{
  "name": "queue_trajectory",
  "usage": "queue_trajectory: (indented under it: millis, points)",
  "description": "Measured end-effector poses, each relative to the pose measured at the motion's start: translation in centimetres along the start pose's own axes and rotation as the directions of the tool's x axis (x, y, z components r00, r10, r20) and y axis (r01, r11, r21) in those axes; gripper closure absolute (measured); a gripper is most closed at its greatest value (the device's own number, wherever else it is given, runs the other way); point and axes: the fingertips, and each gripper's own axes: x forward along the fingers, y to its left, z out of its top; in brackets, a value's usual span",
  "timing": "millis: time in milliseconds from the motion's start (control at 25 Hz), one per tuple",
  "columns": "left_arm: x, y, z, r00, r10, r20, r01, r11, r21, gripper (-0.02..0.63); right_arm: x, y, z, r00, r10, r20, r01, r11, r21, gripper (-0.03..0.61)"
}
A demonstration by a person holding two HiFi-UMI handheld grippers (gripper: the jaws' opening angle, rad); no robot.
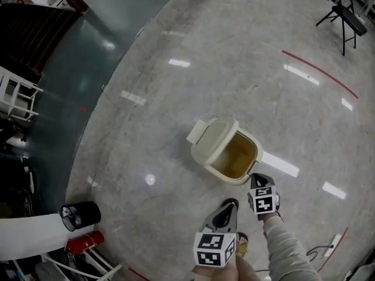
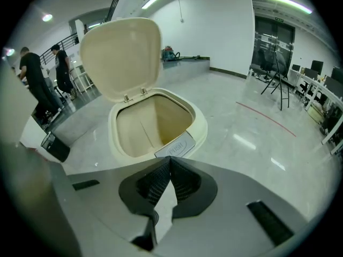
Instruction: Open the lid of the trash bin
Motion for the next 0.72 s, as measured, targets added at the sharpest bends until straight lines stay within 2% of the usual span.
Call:
queue_trajectory:
  millis: [560,720]
  points:
    - [-0.07,-0.35,0.0,1.0,-0.003,0.012,0.003,1.0,-0.002,0.611,-0.26,0.17,0.15,1.0,0.028,0.006,-0.027,0.999,-0.025,0.574]
    - [-0.27,-0.3,0.33,1.0,-0.003,0.022,0.003,1.0,-0.003,0.611,-0.57,0.54,0.35,0.998,0.059,-0.016,-0.059,0.998,-0.032,0.575]
